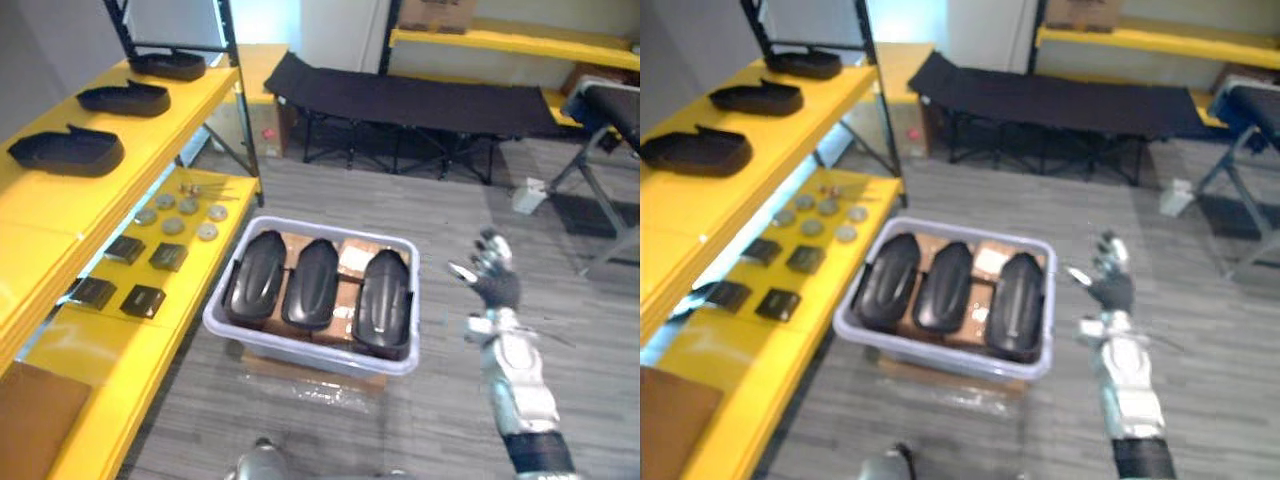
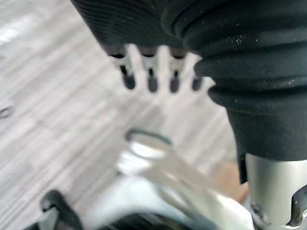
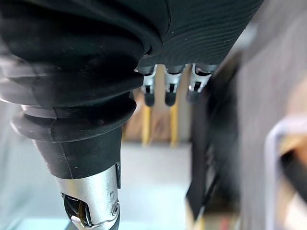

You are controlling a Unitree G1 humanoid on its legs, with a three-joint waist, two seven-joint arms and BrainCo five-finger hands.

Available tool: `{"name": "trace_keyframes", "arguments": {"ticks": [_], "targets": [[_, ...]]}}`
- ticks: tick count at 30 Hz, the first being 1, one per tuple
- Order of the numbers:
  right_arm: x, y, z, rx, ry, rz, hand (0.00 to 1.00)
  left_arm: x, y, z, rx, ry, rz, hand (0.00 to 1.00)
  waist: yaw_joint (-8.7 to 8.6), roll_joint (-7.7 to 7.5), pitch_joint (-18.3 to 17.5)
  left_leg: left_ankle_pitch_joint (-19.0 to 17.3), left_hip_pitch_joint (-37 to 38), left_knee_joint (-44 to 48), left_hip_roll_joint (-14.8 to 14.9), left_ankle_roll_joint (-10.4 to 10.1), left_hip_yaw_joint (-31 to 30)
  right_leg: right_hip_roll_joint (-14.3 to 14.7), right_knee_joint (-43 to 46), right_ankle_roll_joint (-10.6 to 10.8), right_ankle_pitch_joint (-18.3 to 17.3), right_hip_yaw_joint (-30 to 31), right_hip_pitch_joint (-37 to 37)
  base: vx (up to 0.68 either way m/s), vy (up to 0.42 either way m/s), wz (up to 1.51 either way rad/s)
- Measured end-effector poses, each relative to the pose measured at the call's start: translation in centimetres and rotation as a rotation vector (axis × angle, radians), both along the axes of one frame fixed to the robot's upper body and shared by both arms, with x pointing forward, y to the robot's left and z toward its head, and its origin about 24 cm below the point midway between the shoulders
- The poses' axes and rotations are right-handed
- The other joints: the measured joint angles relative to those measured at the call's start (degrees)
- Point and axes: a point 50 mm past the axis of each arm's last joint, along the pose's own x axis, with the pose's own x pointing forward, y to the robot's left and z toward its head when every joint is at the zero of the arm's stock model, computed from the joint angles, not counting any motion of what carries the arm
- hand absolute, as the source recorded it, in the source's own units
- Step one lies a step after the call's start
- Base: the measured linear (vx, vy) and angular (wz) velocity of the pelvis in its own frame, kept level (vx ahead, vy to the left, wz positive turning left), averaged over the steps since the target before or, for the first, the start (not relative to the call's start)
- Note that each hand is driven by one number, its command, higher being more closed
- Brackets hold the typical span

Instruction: Walk over and take plastic housings, then place them on the shelf

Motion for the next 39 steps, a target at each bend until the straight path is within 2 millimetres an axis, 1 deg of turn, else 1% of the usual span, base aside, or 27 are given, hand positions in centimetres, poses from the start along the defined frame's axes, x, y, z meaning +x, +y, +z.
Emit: {"name": "trace_keyframes", "arguments": {"ticks": [1,2,3,4,5,8,9,11,13,15,17,19,21,22,24,26,28,30,32,34,39], "targets": [[-0.1,-0.1,-0.5,0.009,0.019,-0.038,0.00,1.4,0.3,0.5,0.025,-0.047,-0.039,0.00,0.07,-1.20,0.8,0.3,-1.5,0.1,-0.4,0.4,-0.2,-0.3,0.0,0.1,0.5,-0.1,-1.2,-0.04,0.098,0.10],[-0.1,-0.1,-0.7,0.018,0.026,-0.056,0.00,2.0,0.6,0.7,0.035,-0.067,-0.047,0.00,0.37,-1.73,1.4,0.6,-2.2,0.2,-0.5,0.6,-0.2,-0.4,-0.1,0.2,0.8,-0.1,-1.8,-0.04,0.111,0.14],[0.0,-0.3,-0.9,0.038,0.027,-0.101,0.00,3.2,1.3,1.2,0.062,-0.105,-0.065,0.00,0.76,-2.55,2.7,0.8,-3.9,0.8,-0.7,0.8,-0.5,-0.5,-0.2,0.3,1.5,-0.4,-2.8,-0.02,0.083,0.13],[0.6,-0.6,-0.6,0.051,0.016,-0.150,0.00,4.1,1.4,1.6,0.068,-0.139,-0.072,0.00,0.90,-2.93,4.0,0.8,-5.5,1.4,-0.9,1.4,-0.6,-0.6,-0.5,0.4,2.4,-0.4,-3.7,-0.03,0.083,0.12],[0.9,-0.8,-0.3,0.056,0.004,-0.174,0.00,4.6,1.4,1.7,0.069,-0.151,-0.076,0.00,1.07,-2.96,4.8,0.8,-5.9,1.7,-1.1,1.5,-0.6,-0.6,-0.8,0.4,2.8,-0.3,-3.9,-0.03,0.078,0.08],[2.7,-1.8,1.7,0.087,-0.069,-0.276,0.00,5.9,0.9,2.1,0.065,-0.191,-0.101,0.00,1.68,-1.71,7.9,-0.1,-8.7,4.2,-1.5,2.8,-0.7,-0.8,-1.5,0.8,4.0,0.0,-5.1,-0.02,0.079,0.03],[3.2,-2.3,2.2,0.087,-0.082,-0.301,0.00,6.6,0.8,2.3,0.064,-0.207,-0.108,0.00,2.27,-1.13,9.3,-0.5,-9.5,5.3,-1.5,3.1,-0.8,-0.9,-1.5,0.9,4.2,0.0,-5.4,-0.01,0.084,0.01],[4.0,-2.8,2.6,0.097,-0.075,-0.314,0.00,7.0,0.6,2.5,0.064,-0.223,-0.117,0.00,2.73,-0.61,10.4,-0.8,-11.1,6.7,-1.5,3.4,-1.0,-1.0,-1.2,1.0,4.2,0.1,-6.6,0.00,0.060,0.04],[5.0,-3.3,3.3,0.100,-0.070,-0.322,0.00,7.1,0.6,2.5,0.063,-0.228,-0.117,0.00,2.84,-0.24,11.2,-1.2,-12.8,8.3,-1.4,3.7,-1.8,-0.9,-0.9,1.0,4.2,0.0,-7.4,0.02,0.045,0.09],[6.0,-4.7,4.6,0.075,-0.073,-0.353,0.00,7.5,0.2,2.5,0.053,-0.241,-0.115,0.00,3.35,0.91,12.1,-2.6,-15.3,11.4,-0.6,3.9,-2.4,-0.7,0.8,0.8,4.0,0.2,-9.1,0.00,0.053,0.01],[6.6,-5.6,5.6,0.058,-0.073,-0.379,0.00,8.1,-0.1,2.6,0.045,-0.254,-0.116,0.00,3.96,1.78,12.8,-3.4,-16.7,13.3,-0.2,4.2,-2.5,-0.6,2.1,0.7,3.8,1.0,-10.4,-0.02,0.074,-0.06],[7.4,-6.4,6.4,0.051,-0.055,-0.398,0.00,8.7,-0.4,2.6,0.042,-0.256,-0.133,0.00,3.94,2.52,14.0,-4.2,-17.9,15.0,-0.3,4.4,-2.9,-1.5,5.0,0.9,2.2,1.2,-11.9,-0.04,0.079,0.05],[7.6,-6.5,6.1,0.067,-0.030,-0.410,0.00,9.2,-0.5,2.7,0.035,-0.264,-0.132,0.00,3.97,2.66,14.1,-4.4,-19.1,15.5,-0.5,4.4,-3.2,-2.0,6.8,0.8,1.4,1.4,-13.4,-0.05,0.047,0.05],[7.8,-6.5,5.9,0.074,-0.011,-0.418,0.00,9.4,-0.5,2.8,0.029,-0.271,-0.125,0.00,3.97,2.68,14.1,-4.4,-20.1,16.2,-0.5,4.4,-3.4,-2.3,8.3,1.0,0.8,1.6,-14.8,-0.05,0.030,0.04],[8.0,-6.7,6.0,0.079,0.004,-0.422,0.00,9.9,-0.7,3.0,0.026,-0.282,-0.128,0.00,4.03,2.87,14.2,-4.4,-21.7,17.0,-0.5,4.4,-3.5,-2.9,10.9,0.8,-0.2,2.1,-17.1,-0.06,0.014,0.01],[8.1,-7.2,6.4,0.060,0.009,-0.430,0.00,10.3,-0.9,3.0,0.020,-0.286,-0.131,0.00,4.08,3.34,14.5,-4.5,-23.1,18.3,-0.5,4.6,-3.6,-3.6,14.2,0.7,-1.7,2.6,-19.4,-0.07,0.002,0.00],[8.2,-7.6,7.2,0.041,-0.007,-0.434,0.00,11.0,-1.1,3.2,0.016,-0.300,-0.133,0.00,3.97,4.08,15.1,-4.9,-24.6,20.2,-0.4,4.8,-3.9,-4.5,18.2,0.6,-3.5,3.1,-21.8,-0.08,-0.010,0.02],[8.4,-7.9,7.5,0.038,-0.007,-0.440,0.00,11.5,-1.4,3.4,0.007,-0.318,-0.136,0.00,3.98,4.26,15.2,-4.9,-25.6,21.1,-0.4,4.8,-4.1,-4.9,20.6,0.4,-4.7,3.7,-23.5,-0.08,-0.018,0.03],[8.4,-7.9,7.4,0.039,0.004,-0.440,0.00,11.8,-1.4,3.5,0.013,-0.334,-0.145,0.00,3.97,4.40,15.3,-4.9,-26.3,21.8,-0.3,4.8,-4.6,-5.1,22.3,0.2,-5.3,3.9,-24.6,-0.10,-0.036,0.02],[8.4,-8.0,7.3,0.038,0.017,-0.444,0.00,12.1,-1.5,3.6,0.013,-0.343,-0.149,0.00,3.83,4.93,15.6,-4.9,-26.9,22.2,-0.3,4.8,-5.3,-5.1,23.3,0.0,-5.8,3.8,-25.0,-0.08,-0.023,0.05],[8.8,-7.6,6.5,0.017,0.079,-0.418,0.00,12.1,-1.7,3.7,0.010,-0.347,-0.157,0.00,3.99,5.06,15.6,-4.7,-27.8,22.0,-0.7,4.8,-5.4,-5.7,24.5,-0.1,-6.1,4.2,-26.5,-0.05,-0.002,0.02]]}}
